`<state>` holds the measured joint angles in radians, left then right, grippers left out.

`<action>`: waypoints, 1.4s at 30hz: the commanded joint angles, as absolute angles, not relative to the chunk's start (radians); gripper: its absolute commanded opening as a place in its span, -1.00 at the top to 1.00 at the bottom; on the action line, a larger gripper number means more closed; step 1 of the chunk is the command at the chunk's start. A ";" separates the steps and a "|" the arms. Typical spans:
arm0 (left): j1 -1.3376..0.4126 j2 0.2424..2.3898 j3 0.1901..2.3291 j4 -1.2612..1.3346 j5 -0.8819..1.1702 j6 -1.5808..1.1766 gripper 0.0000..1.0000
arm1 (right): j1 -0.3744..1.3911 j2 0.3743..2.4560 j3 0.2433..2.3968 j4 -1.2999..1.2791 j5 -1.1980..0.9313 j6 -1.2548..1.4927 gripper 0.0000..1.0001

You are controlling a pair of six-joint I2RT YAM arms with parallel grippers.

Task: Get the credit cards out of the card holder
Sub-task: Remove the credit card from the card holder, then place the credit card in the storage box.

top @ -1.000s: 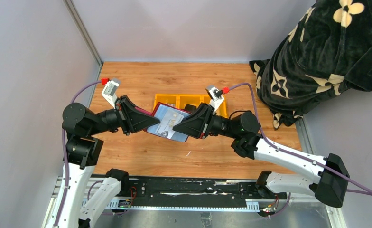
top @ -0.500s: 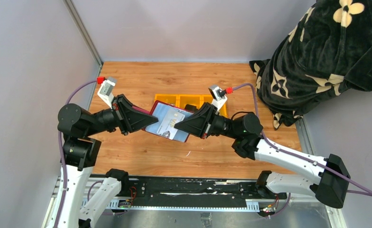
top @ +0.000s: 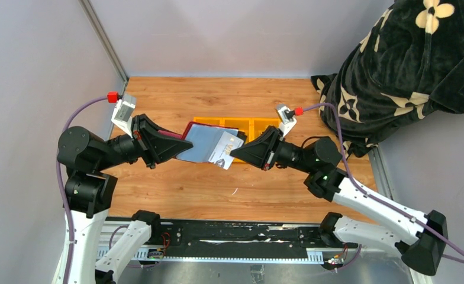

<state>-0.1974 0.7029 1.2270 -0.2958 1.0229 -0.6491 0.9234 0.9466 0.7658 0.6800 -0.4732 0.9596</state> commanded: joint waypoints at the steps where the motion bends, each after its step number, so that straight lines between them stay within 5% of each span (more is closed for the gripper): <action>1: -0.189 0.708 1.272 -0.372 1.010 -0.532 1.00 | 0.831 0.865 0.790 0.428 -0.464 0.829 1.00; 13: -0.189 0.718 1.280 -0.489 1.045 -0.416 1.00 | 0.536 1.097 0.947 -0.037 -0.505 0.570 1.00; 27: -0.189 0.683 1.239 -0.805 1.083 -0.088 1.00 | 0.669 1.863 1.437 0.004 -0.614 0.581 1.00; 34: -0.189 0.635 1.181 -0.840 1.056 -0.007 1.00 | 0.705 2.090 1.620 -0.092 -0.568 0.589 1.00; 42: -0.189 0.644 1.141 -0.899 1.000 0.154 1.00 | 0.712 2.039 1.664 -0.178 -0.485 0.509 0.17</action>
<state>-0.1963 0.6365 1.1568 -0.8654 1.0264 0.0528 0.7010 2.1098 1.6211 -0.1158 -0.5377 0.5636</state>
